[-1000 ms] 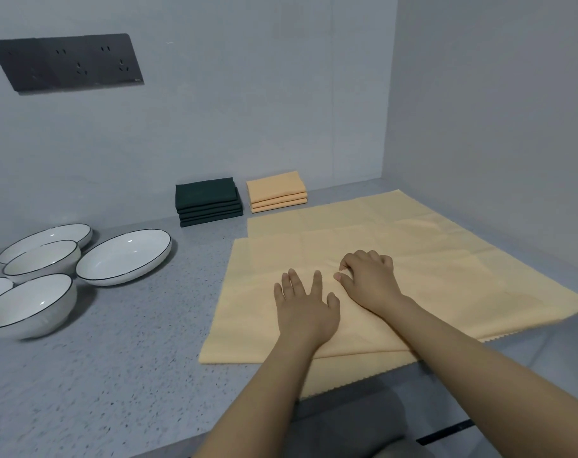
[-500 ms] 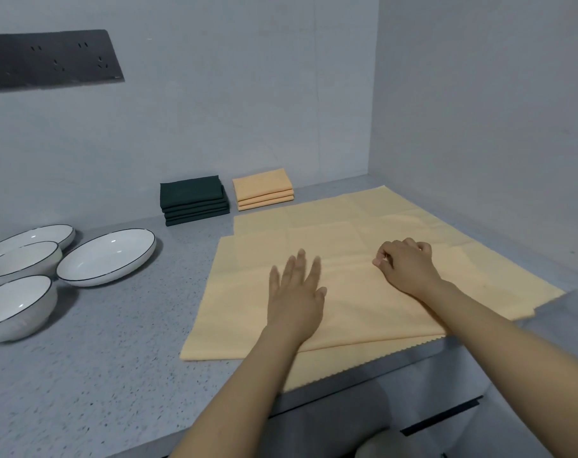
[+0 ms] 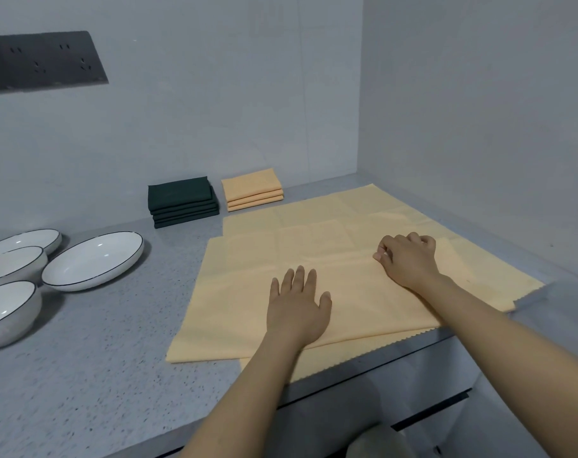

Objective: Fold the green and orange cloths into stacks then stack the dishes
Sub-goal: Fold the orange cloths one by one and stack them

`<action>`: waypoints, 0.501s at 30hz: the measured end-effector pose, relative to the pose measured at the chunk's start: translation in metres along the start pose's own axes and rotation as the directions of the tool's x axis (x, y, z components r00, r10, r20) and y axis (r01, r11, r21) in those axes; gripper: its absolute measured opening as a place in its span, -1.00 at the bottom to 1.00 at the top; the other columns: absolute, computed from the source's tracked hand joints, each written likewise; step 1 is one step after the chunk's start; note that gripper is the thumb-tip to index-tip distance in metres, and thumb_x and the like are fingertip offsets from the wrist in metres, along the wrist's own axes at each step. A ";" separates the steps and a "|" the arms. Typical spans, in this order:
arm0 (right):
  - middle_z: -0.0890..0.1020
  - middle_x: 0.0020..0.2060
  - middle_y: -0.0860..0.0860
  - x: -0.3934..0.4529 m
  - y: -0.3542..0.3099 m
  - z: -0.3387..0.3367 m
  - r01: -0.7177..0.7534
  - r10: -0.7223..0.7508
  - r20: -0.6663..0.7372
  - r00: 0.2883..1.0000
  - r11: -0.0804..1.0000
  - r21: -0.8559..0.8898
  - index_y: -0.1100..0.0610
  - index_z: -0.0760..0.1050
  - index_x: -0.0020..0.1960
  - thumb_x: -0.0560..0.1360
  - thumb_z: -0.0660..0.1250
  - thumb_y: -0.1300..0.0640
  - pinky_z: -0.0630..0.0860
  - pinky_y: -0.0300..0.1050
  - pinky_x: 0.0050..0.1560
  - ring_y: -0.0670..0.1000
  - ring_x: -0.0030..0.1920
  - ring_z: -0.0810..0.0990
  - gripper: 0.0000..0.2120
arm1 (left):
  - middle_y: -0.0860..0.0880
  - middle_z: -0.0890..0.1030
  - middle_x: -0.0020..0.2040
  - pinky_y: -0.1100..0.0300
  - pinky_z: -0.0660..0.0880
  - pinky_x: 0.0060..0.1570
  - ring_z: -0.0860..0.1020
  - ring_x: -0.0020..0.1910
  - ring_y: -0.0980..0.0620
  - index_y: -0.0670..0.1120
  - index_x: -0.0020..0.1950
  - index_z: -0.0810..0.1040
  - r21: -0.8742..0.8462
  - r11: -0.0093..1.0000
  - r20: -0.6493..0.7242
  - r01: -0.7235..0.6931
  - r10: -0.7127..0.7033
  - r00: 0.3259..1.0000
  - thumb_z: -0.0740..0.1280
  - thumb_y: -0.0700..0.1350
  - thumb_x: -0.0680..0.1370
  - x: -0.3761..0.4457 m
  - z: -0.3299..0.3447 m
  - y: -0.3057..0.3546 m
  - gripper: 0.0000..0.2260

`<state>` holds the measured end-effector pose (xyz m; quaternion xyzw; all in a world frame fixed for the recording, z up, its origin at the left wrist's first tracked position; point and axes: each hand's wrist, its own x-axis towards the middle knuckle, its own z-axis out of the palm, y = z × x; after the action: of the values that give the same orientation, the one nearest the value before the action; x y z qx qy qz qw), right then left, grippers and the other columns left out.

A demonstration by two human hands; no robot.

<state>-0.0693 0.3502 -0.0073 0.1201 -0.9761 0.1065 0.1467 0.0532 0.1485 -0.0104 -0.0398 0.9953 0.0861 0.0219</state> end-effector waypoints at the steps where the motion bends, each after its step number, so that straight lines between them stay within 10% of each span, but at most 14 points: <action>1: 0.54 -0.02 -0.04 0.000 0.004 -0.003 -0.026 0.026 0.010 1.000 0.999 -0.019 -0.01 0.44 0.01 0.60 0.08 -0.06 0.08 0.04 0.28 0.07 0.17 0.36 -0.79 | 0.00 -0.16 0.57 0.01 -0.28 0.49 -0.22 0.54 0.03 0.00 0.57 -0.15 0.001 1.000 -0.002 0.000 0.000 1.000 -0.15 0.13 0.64 -0.001 0.000 0.000 -0.47; 8: 0.55 0.23 -0.02 -0.022 -0.037 -0.010 0.089 -0.077 -0.064 0.995 0.975 0.203 0.04 0.53 0.21 0.57 0.15 0.17 0.15 -0.11 0.33 0.04 0.29 0.37 -0.71 | -0.01 -0.17 0.57 0.00 -0.27 0.49 -0.21 0.54 0.02 0.00 0.57 -0.16 0.014 1.000 -0.008 0.008 -0.007 1.000 -0.16 0.11 0.64 -0.002 0.001 0.001 -0.48; 15: 0.12 0.52 -0.04 -0.075 -0.080 -0.006 0.214 -0.260 0.248 0.933 0.956 0.200 -0.02 0.10 0.53 0.65 -0.07 0.02 -0.06 -0.12 0.48 -0.03 0.52 0.03 -0.55 | -0.03 -0.18 0.57 -0.03 -0.26 0.49 -0.22 0.54 -0.02 -0.01 0.57 -0.18 0.020 0.998 -0.009 0.061 -0.061 0.998 -0.17 0.12 0.64 -0.002 0.000 0.001 -0.47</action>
<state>0.0237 0.2912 -0.0112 0.2628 -0.9525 0.1531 0.0123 0.0548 0.1496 -0.0097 -0.0705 0.9945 0.0751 0.0207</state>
